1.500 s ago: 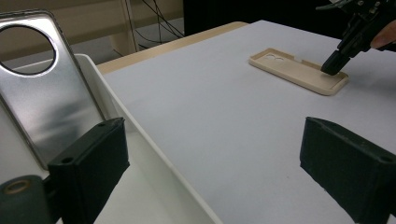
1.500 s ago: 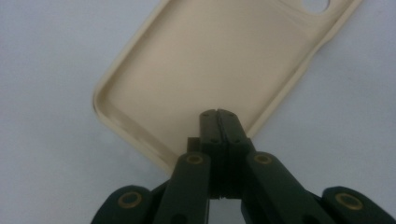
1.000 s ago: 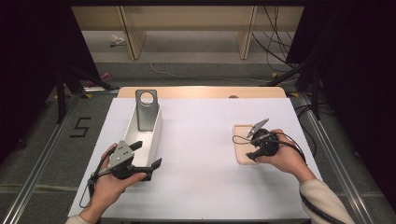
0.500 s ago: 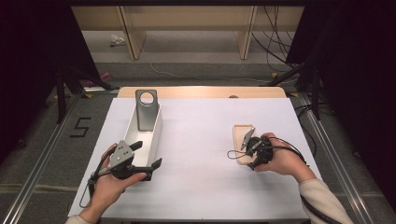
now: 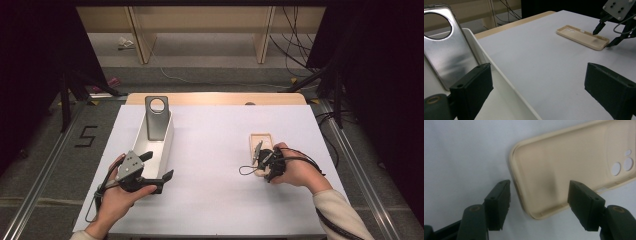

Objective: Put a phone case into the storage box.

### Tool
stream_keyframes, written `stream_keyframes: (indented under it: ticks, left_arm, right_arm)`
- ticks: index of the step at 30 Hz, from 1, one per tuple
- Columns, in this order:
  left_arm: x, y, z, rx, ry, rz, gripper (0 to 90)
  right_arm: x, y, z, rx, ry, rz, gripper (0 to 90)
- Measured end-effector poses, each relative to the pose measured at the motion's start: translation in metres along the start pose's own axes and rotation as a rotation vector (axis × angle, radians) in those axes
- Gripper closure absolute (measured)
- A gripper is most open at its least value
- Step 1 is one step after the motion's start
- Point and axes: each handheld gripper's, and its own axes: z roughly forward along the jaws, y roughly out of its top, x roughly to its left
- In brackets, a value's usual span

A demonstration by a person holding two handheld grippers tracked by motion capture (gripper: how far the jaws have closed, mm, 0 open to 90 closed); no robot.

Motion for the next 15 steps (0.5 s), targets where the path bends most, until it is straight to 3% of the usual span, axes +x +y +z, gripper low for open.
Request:
stream_keyframes:
  ticks: [15]
  left_arm:
    - [-0.0006, -0.0003, 0.0006, 0.004, -0.003, 0.002, 7.6]
  right_arm:
    - [0.0005, 0.0016, 0.0025, 0.025, -0.003, -0.047, 40.0]
